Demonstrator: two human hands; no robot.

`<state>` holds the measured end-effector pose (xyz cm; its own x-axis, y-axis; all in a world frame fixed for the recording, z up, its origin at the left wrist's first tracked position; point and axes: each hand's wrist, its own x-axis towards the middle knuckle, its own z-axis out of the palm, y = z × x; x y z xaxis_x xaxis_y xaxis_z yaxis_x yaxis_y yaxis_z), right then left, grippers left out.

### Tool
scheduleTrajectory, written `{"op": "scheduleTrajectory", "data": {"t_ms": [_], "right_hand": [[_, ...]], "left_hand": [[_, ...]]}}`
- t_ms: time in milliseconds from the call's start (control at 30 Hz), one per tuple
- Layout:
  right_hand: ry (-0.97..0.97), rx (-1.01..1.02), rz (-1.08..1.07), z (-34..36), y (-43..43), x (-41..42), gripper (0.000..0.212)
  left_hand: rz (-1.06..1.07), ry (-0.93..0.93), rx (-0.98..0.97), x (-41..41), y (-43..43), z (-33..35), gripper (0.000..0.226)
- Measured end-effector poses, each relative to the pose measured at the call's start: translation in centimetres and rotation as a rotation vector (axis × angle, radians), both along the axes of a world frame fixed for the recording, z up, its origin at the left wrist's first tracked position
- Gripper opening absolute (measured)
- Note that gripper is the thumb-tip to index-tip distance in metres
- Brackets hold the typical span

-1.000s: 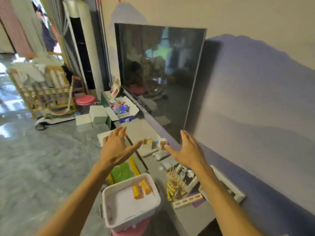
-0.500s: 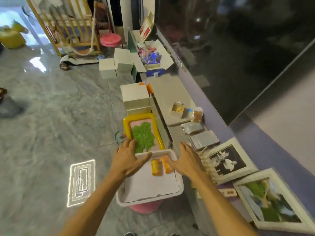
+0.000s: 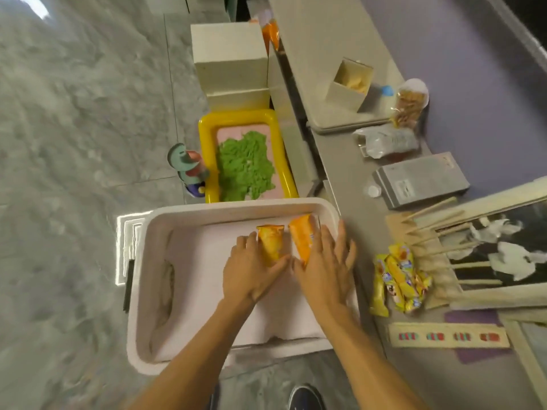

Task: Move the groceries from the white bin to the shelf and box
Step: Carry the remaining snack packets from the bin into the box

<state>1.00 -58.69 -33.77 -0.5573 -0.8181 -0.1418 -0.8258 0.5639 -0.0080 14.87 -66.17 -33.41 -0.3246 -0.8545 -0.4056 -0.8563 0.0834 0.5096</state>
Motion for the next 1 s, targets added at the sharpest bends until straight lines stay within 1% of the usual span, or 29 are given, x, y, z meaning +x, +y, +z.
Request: {"op": "scheduleTrajectory", "data": {"t_ms": [100,200,267,367,500,600,667,767,800,900,1000], "right_hand": [[0.069,-0.026,-0.029,-0.7,-0.4,0.2,0.075],[0.066,-0.065,-0.053,-1.1,-0.5,0.2,0.062],[0.032,-0.12,-0.06,-1.0,-0.3,0.1,0.058],[-0.03,-0.178,-0.064,0.0,-0.2,0.0,0.065],[-0.097,-0.268,-0.08,4.2,-1.2,-0.3,0.05],[-0.145,-0.4,-0.081,10.9,-2.6,-0.7,0.041],[-0.182,-0.475,-0.097,17.0,-3.6,-1.2,0.04],[-0.229,-0.535,-0.121,27.2,-4.6,-2.0,0.042],[-0.242,-0.567,-0.113,30.8,-4.7,-2.2,0.041],[-0.286,-0.624,-0.107,41.7,-4.8,-2.7,0.041],[-0.296,-0.616,-0.087,52.0,-4.2,-2.8,0.042]], "left_hand": [[0.051,0.054,-0.022,-0.7,0.0,-1.4,0.08],[0.076,0.097,-0.023,-0.8,-0.1,-1.9,0.066],[0.094,0.103,-0.039,-0.4,-0.3,-1.7,0.059],[0.108,0.095,-0.075,0.4,-0.7,-0.3,0.054],[0.095,0.098,-0.161,0.9,-2.0,4.6,0.05],[0.088,0.134,-0.23,1.4,-3.9,11.0,0.046],[0.081,0.162,-0.282,1.8,-5.4,16.3,0.048],[0.058,0.2,-0.355,2.0,-7.3,25.8,0.056],[0.048,0.209,-0.377,2.0,-7.7,29.4,0.056],[0.001,0.22,-0.435,2.3,-8.5,40.6,0.048],[-0.029,0.245,-0.466,2.7,-8.3,51.2,0.033]]}}
